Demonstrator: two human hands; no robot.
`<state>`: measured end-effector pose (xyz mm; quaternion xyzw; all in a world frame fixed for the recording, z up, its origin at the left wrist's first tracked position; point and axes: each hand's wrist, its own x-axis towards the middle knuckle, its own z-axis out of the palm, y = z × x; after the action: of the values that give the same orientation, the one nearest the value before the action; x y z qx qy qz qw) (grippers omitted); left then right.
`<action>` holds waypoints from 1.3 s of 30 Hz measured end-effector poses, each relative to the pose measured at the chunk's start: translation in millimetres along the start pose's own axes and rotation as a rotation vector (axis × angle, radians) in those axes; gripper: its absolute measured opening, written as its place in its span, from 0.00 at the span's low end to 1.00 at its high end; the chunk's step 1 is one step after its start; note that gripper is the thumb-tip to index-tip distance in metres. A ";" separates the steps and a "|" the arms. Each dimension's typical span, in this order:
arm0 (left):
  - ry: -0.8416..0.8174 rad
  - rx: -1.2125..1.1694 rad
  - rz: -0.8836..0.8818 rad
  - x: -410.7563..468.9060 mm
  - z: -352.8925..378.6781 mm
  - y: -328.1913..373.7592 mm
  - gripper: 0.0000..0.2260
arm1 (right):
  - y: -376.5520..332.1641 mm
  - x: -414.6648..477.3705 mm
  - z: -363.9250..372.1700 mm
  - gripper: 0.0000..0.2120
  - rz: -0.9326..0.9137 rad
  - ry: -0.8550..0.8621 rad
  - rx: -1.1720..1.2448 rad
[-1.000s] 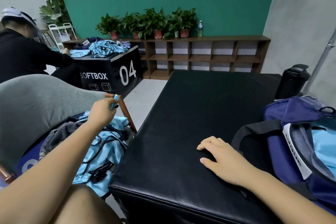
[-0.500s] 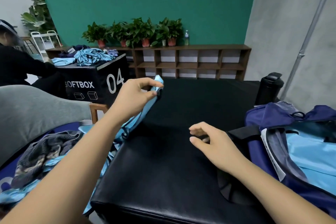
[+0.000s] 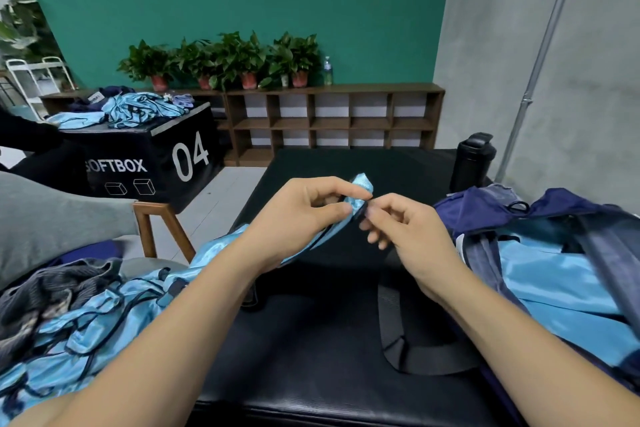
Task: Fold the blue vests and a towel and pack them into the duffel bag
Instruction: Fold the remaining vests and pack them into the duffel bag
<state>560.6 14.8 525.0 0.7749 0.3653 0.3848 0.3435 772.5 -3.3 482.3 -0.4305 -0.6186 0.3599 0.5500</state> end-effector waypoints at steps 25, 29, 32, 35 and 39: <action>-0.044 0.575 -0.067 -29.8 -29.1 -55.5 0.20 | 3.6 9.5 -37.2 0.05 -0.005 0.169 -0.002; -0.127 0.733 -0.183 -35.9 -27.2 -80.7 0.19 | 4.0 10.7 -58.2 0.05 0.003 0.226 0.022; -0.235 0.754 -0.290 -40.0 -26.4 -95.2 0.19 | 1.0 10.3 -73.1 0.06 0.007 0.273 0.087; -0.301 0.826 -0.279 -43.9 -19.5 -110.2 0.14 | -3.4 8.0 -84.4 0.06 0.010 0.291 0.122; -0.295 0.835 -0.227 -48.2 -12.3 -121.1 0.07 | -13.5 1.6 -96.3 0.07 0.008 0.318 0.112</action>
<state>492.6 38.0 415.6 0.8485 0.5191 0.0501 0.0898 866.0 -9.6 508.4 -0.4532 -0.5011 0.3231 0.6627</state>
